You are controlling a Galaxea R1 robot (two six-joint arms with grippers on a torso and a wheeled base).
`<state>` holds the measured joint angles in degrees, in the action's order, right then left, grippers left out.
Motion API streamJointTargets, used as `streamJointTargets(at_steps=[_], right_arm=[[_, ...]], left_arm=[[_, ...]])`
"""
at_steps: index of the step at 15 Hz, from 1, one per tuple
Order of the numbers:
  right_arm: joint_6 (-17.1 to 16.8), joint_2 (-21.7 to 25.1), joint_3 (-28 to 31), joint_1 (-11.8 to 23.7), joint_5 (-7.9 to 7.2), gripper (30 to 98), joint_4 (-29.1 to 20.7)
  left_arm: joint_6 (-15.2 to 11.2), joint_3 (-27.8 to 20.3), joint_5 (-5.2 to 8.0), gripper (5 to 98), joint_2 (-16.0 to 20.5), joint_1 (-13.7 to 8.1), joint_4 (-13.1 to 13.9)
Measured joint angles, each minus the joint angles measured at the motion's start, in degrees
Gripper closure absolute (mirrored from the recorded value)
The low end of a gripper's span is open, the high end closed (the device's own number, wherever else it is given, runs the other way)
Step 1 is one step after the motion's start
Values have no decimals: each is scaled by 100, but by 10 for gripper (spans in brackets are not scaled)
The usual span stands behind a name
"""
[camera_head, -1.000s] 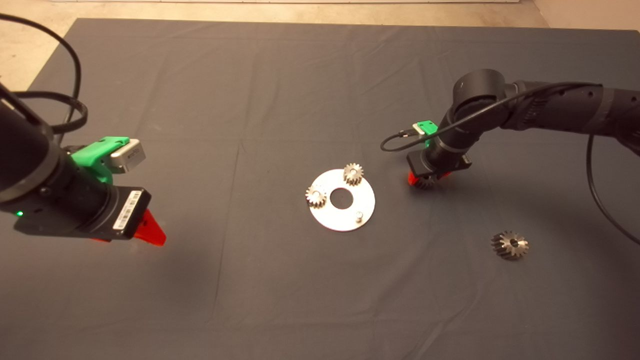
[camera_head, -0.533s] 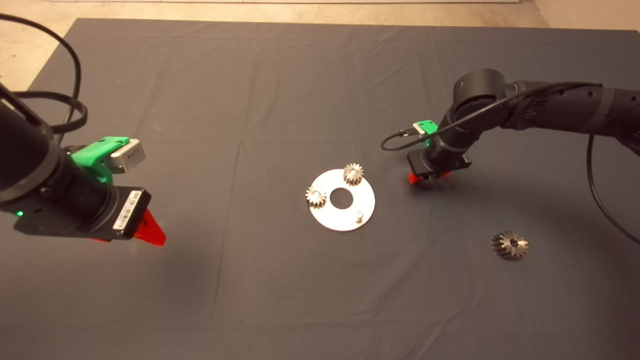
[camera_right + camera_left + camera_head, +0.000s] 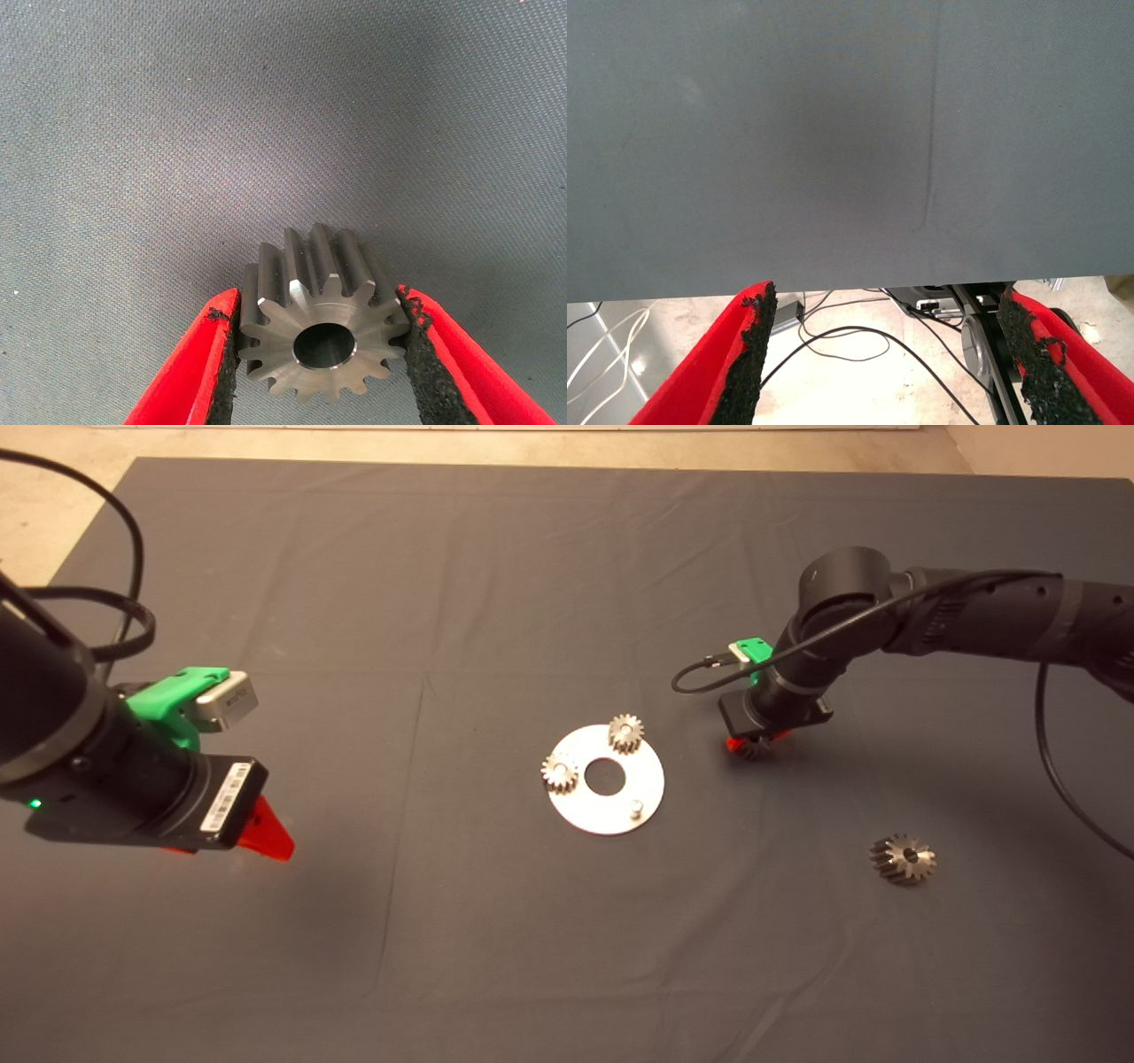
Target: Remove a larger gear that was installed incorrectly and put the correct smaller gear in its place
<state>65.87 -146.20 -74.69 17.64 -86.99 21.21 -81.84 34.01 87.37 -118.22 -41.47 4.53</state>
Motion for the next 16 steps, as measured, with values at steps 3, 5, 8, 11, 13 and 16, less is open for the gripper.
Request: streamJointTargets(at_steps=[3,5,8,11,13,16], right_arm=[[0,0,0,0,0,848,0],[0,-2,0,0,0,854,0],[0,-18,0,0,-11,870,4],[0,-20,2,0,-20,880,6],[6,-33,28,-1,-22,888,13],[20,-52,157,-1,19,890,21]], left_arm=[[0,0,0,401,1,0,0],[0,0,0,401,1,0,0],[0,0,0,401,1,0,0],[0,0,0,401,2,0,0],[0,0,0,401,1,0,0],[0,0,-1,401,1,-1,1]])
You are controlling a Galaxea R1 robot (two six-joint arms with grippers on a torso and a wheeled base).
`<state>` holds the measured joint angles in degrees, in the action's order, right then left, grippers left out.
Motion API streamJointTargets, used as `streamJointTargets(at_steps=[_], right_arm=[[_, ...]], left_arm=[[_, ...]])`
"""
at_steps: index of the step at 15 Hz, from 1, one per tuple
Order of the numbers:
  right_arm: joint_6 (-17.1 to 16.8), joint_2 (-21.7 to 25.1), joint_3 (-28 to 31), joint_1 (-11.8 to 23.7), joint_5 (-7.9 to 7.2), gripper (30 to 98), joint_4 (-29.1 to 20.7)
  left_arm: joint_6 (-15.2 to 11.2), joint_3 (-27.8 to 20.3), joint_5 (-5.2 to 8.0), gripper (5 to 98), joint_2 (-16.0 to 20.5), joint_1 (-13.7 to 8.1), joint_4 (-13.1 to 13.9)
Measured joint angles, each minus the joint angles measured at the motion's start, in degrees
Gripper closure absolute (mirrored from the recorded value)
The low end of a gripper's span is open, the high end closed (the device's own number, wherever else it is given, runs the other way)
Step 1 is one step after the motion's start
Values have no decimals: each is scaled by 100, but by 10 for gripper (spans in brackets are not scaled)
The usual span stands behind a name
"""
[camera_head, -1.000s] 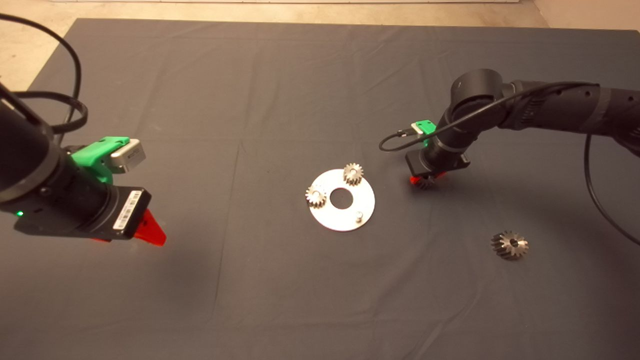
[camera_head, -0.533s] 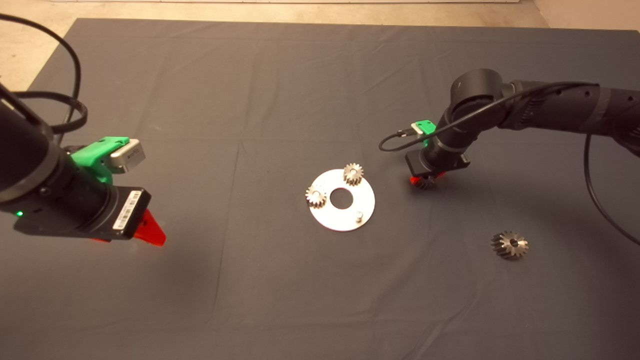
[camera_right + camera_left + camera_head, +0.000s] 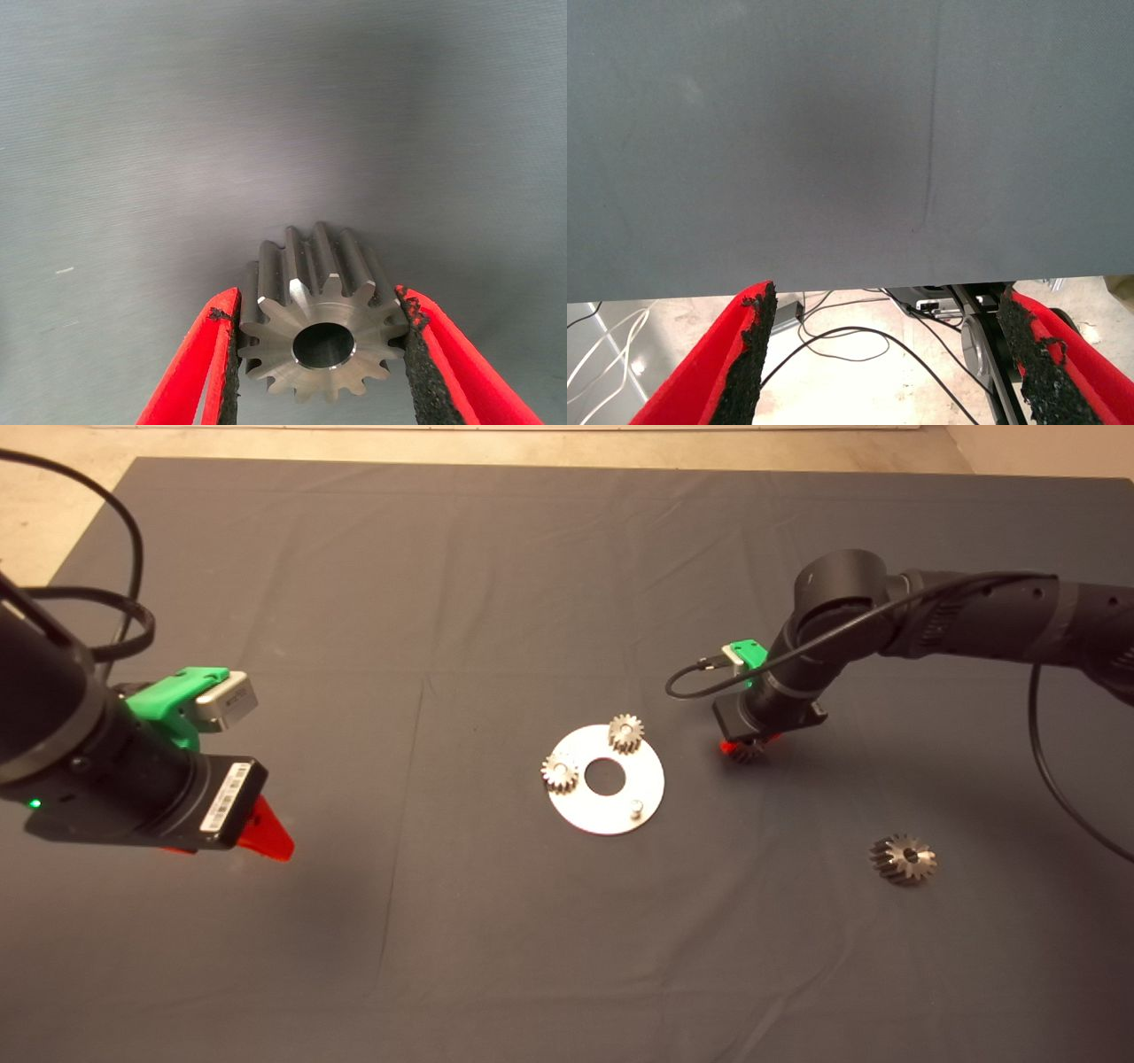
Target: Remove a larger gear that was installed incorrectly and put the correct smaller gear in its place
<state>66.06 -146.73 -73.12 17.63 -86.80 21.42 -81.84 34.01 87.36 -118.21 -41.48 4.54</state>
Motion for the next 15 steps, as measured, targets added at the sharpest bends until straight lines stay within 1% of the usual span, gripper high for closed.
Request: streamJointTargets(at_steps=[4,6,7,9,11,12,14,15], right_arm=[[11,61,36,1,-2,883,-1],[50,136,179,77,-23,890,-3],[116,149,327,208,-32,890,-15],[257,146,554,647,-11,891,-92],[440,148,787,1231,-18,892,-357],[521,155,939,1460,-19,891,-518],[776,271,1426,1731,-13,892,-826],[930,357,1679,1779,-17,892,-972]], left_arm=[[0,0,3,401,0,1,-1],[0,0,3,401,0,1,-1],[0,0,1,401,-1,1,-1],[0,0,1,401,-1,1,-1],[0,2,3,401,-1,1,-1],[2,2,3,401,-1,0,-1],[2,5,-2,401,0,1,-1],[2,5,3,401,0,1,-1]])
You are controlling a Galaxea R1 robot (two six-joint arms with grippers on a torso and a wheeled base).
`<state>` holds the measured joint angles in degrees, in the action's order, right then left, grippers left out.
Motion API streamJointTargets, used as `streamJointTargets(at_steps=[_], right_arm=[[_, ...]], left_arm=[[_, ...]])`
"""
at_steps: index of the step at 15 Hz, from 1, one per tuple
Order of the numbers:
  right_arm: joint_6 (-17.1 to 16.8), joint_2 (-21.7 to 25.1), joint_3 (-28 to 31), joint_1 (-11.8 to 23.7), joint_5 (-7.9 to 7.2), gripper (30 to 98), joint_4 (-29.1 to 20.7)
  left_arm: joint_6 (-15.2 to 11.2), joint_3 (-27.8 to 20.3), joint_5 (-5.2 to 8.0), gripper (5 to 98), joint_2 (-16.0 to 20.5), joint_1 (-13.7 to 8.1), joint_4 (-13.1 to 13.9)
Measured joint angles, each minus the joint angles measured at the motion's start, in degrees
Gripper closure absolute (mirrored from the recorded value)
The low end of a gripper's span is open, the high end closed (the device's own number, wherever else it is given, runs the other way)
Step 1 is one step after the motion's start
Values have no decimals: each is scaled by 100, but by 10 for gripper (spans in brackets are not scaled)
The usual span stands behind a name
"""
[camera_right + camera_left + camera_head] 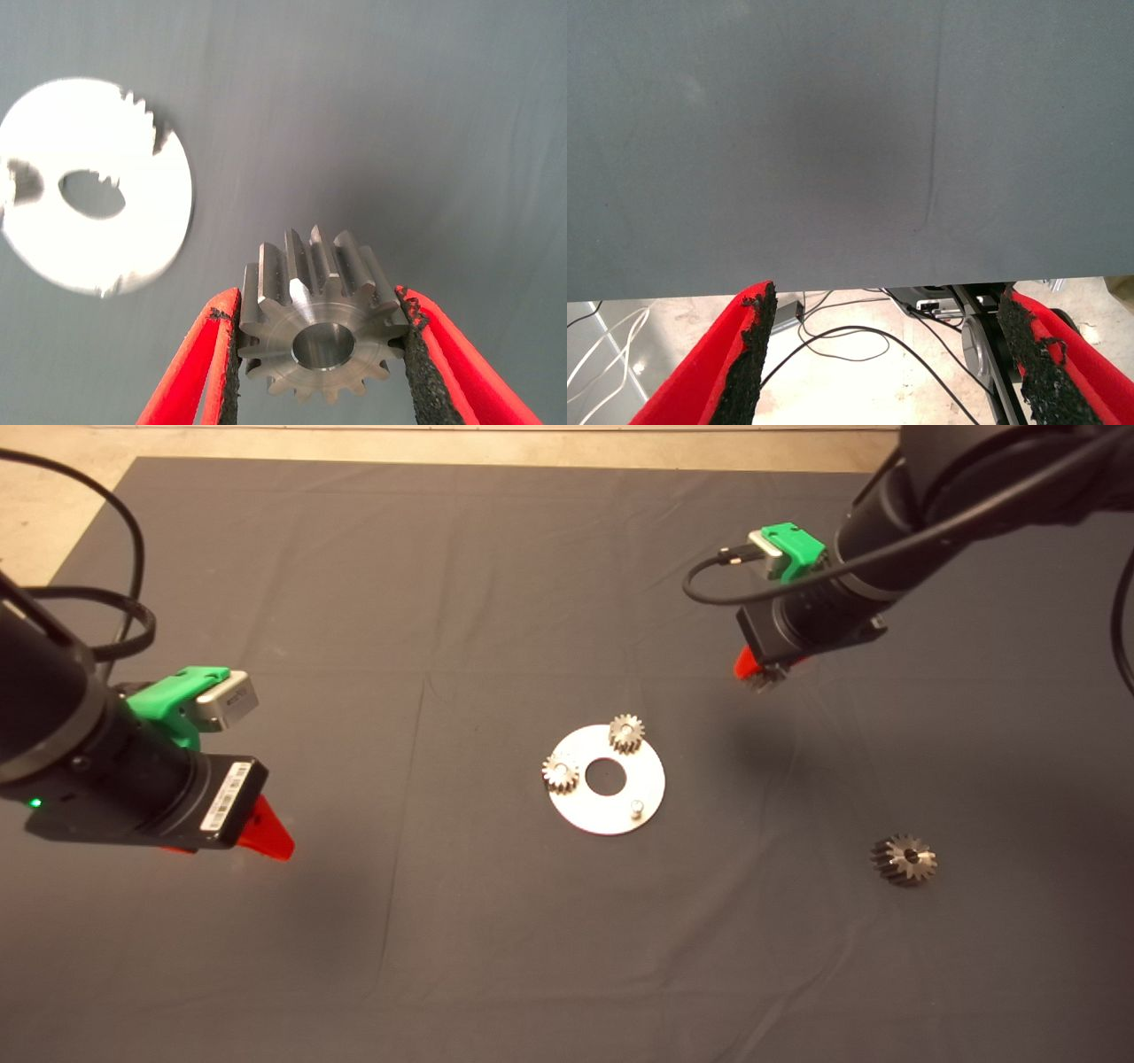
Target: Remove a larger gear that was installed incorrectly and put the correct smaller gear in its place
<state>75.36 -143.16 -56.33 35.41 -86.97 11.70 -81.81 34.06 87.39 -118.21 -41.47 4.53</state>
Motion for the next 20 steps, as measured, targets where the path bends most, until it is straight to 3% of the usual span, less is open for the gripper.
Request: streamJointTargets(at_steps=[4,9,11,15,20], right_arm=[[709,222,825,9,-18,892,-271],[1002,116,1008,-16,-11,892,-322],[1006,-113,908,-106,-29,892,-322],[1003,-686,350,-693,1,893,-264],[955,-1181,-262,-835,-18,893,-120]], left_arm=[[0,-2,-2,401,0,0,0],[0,-5,0,401,15,0,0],[-1,-9,-2,401,13,0,0],[0,-9,0,401,18,0,0],[0,0,-2,401,13,0,0]])
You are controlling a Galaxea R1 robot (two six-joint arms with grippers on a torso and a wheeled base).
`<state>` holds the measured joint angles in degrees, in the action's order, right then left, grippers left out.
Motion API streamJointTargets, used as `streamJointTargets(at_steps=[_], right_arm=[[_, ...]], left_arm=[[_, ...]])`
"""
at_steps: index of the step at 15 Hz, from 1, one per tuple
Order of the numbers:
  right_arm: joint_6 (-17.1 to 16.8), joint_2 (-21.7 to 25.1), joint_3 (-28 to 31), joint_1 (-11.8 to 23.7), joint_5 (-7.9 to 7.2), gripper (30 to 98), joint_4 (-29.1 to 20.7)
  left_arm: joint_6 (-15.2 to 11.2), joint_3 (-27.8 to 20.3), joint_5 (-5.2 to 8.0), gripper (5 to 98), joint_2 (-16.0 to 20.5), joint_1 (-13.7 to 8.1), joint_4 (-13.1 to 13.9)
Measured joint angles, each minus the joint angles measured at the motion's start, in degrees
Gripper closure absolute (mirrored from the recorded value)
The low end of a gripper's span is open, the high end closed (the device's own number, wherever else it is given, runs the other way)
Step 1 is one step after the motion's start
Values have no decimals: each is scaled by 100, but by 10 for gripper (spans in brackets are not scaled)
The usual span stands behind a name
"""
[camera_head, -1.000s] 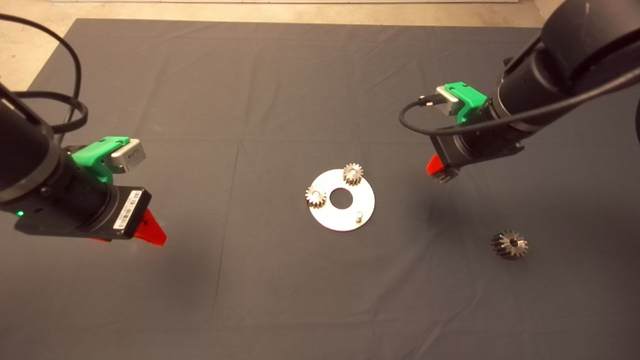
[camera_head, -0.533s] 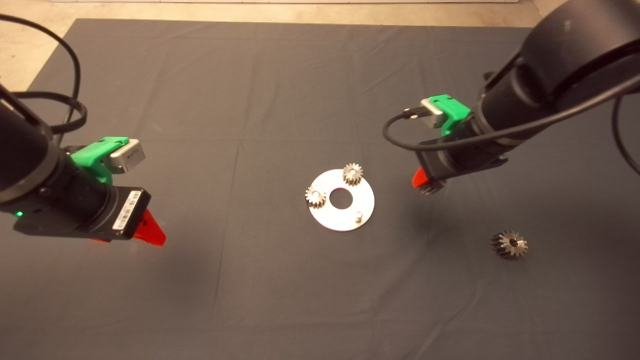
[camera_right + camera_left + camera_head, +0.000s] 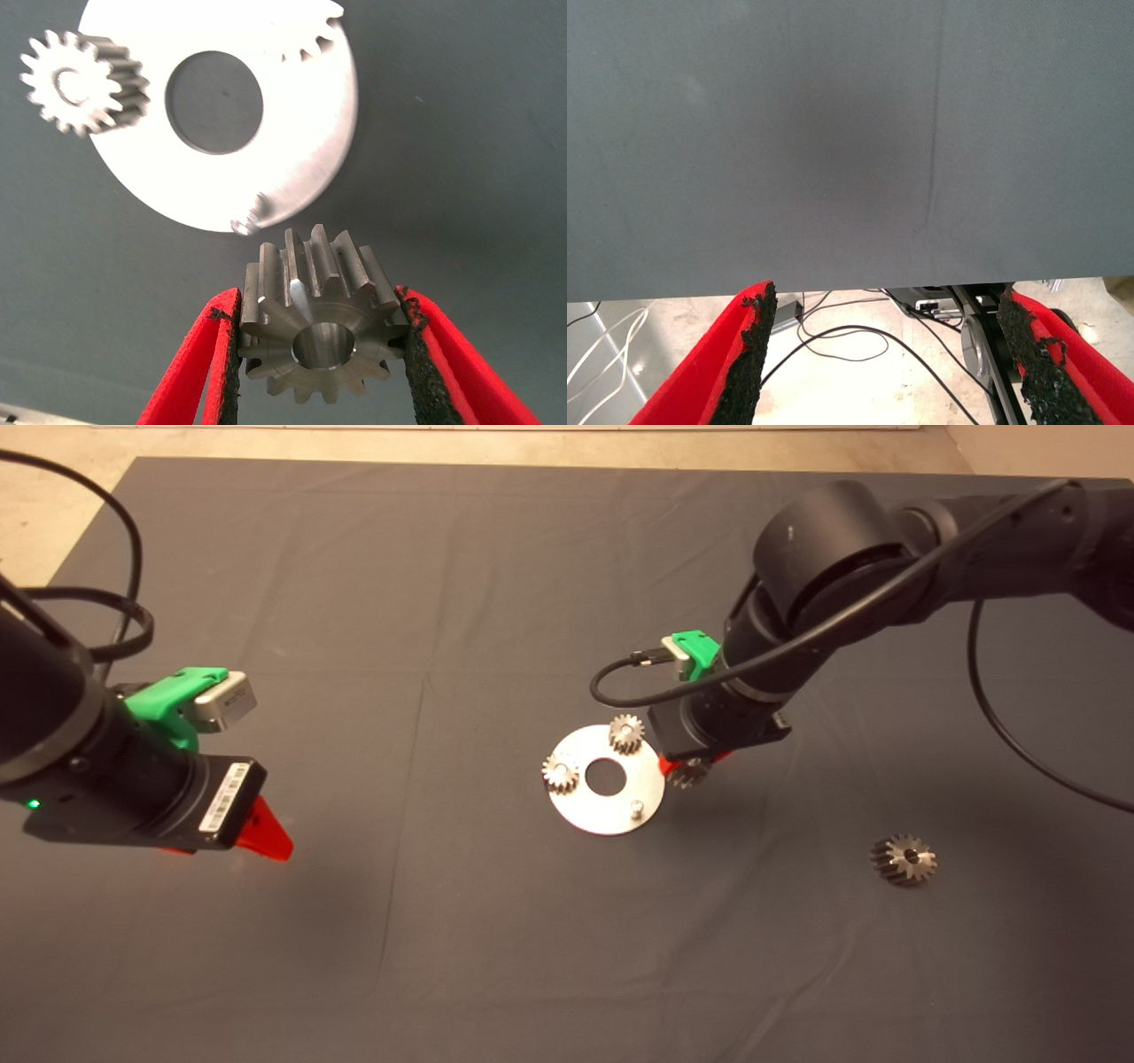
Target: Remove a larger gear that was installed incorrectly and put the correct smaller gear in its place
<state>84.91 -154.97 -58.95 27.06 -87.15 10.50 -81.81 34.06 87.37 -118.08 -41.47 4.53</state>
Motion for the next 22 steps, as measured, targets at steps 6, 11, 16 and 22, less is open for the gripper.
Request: streamJointTargets(at_steps=[6,11,16,22], right_arm=[[-90,-334,-406,-378,-5,893,247],[-192,-407,-596,-699,-22,892,416],[-212,-536,-695,-664,14,893,461],[-214,-581,-734,-691,11,893,463]], left_arm=[[1,48,-11,401,-17,0,0],[3,88,2,401,-20,-1,0],[4,111,2,401,-30,0,0],[4,111,0,401,-33,0,0]])
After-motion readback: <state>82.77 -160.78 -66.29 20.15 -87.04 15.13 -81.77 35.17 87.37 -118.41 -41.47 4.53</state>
